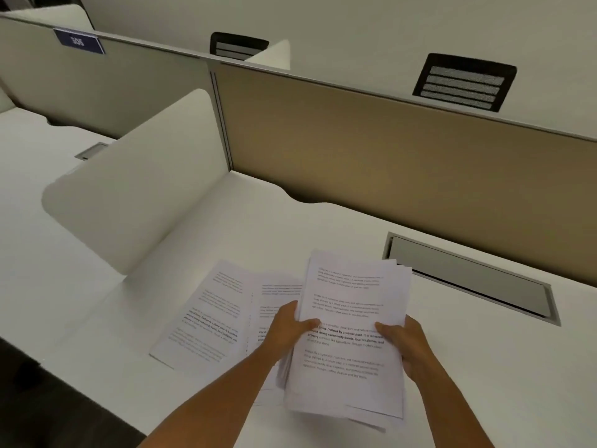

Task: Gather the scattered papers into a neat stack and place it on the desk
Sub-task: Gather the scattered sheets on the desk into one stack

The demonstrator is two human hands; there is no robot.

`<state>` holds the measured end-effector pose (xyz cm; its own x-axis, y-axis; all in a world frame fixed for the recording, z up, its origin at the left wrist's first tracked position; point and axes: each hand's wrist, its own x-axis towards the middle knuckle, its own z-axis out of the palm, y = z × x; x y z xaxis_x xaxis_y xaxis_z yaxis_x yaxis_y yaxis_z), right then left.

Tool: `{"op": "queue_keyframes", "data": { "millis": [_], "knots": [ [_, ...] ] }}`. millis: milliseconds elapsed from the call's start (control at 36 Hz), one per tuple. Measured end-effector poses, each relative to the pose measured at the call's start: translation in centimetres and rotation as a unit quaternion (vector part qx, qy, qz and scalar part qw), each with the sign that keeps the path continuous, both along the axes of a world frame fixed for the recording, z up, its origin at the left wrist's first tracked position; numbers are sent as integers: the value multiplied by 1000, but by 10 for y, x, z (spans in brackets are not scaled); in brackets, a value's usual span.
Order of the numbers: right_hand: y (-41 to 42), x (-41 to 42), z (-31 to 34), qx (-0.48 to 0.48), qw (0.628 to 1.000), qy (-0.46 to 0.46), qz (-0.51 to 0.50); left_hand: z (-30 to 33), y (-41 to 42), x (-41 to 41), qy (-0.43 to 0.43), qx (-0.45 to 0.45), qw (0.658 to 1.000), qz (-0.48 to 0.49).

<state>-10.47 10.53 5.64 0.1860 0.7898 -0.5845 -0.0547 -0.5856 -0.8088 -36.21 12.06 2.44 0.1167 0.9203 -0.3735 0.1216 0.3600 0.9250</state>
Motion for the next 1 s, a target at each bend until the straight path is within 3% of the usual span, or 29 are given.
{"op": "queue_keyframes", "data": {
  "millis": [222,472,667,806,1000],
  "knots": [
    [28,-75,-36,-47,997,18,52,-27,-8,-45,114,-69,984,118],
    [46,-121,-70,-100,990,17,99,-49,0,-79,238,-106,953,152],
    [44,-134,-76,-96,985,-111,94,-62,9,-76,298,-154,929,154],
    [40,-141,-83,-81,966,-208,130,-63,8,-68,416,-166,884,134],
    [48,-154,-86,-160,932,-289,150,-64,9,-69,408,-168,887,138]
  ]
}}
